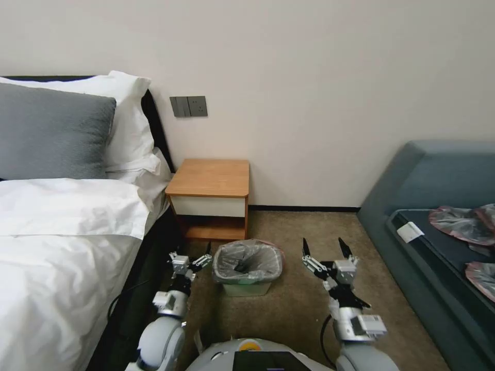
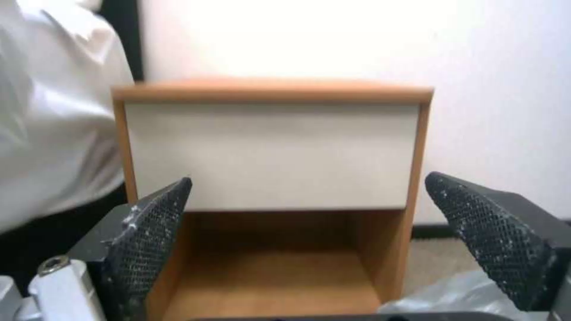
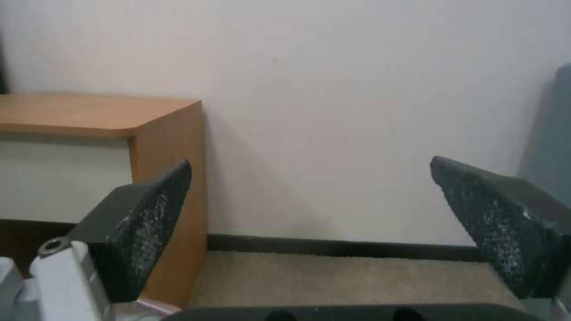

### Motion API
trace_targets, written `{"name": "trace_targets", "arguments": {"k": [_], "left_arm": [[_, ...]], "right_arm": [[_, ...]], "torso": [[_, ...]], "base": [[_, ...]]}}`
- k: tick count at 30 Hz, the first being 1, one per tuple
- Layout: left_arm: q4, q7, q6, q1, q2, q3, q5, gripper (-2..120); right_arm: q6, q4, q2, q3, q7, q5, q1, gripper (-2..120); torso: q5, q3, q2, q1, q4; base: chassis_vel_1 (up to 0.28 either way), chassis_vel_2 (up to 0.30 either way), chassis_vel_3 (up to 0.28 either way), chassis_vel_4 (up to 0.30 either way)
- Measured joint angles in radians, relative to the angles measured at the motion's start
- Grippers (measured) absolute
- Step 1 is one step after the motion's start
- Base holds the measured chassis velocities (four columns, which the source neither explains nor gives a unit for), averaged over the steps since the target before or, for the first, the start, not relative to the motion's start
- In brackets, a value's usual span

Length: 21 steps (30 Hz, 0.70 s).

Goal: Pick up the garbage bag from the table and place it over the trash can.

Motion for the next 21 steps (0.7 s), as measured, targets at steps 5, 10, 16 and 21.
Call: {"name": "trace_targets", "arguments": {"k": [5, 10, 16, 21], "left_arm": [[-0.058, 0.043, -0.064, 0.088, -0.021, -0.015, 0.017, 100], [-0.127, 0.091, -0.138, 0.207, -0.047, -0.107, 0.008, 100], [-0.173, 0.104, -0.157, 0.253, -0.111, -0.219, 0.011, 100], [-0.185, 0.115, -0.155, 0.279, -0.143, -0.266, 0.018, 100]], "right_arm": [[0.050, -0.003, 0.009, 0.008, -0.006, 0.011, -0.047, 100], [0.112, -0.011, 0.013, 0.022, -0.009, 0.026, -0.088, 100], [0.147, -0.013, 0.026, 0.039, -0.014, 0.041, -0.113, 100], [0.153, -0.010, 0.028, 0.046, -0.014, 0.044, -0.120, 100]], "torso": [[-0.0002, 0.000, 0.000, 0.000, 0.0001], [0.0002, 0.000, 0.000, 0.000, 0.0002], [0.0000, 0.000, 0.000, 0.000, -0.0002], [0.0001, 0.000, 0.000, 0.000, 0.0002]], "base": [[0.000, 0.000, 0.000, 0.000], [0.000, 0.000, 0.000, 0.000], [0.000, 0.000, 0.000, 0.000], [0.000, 0.000, 0.000, 0.000]]}}
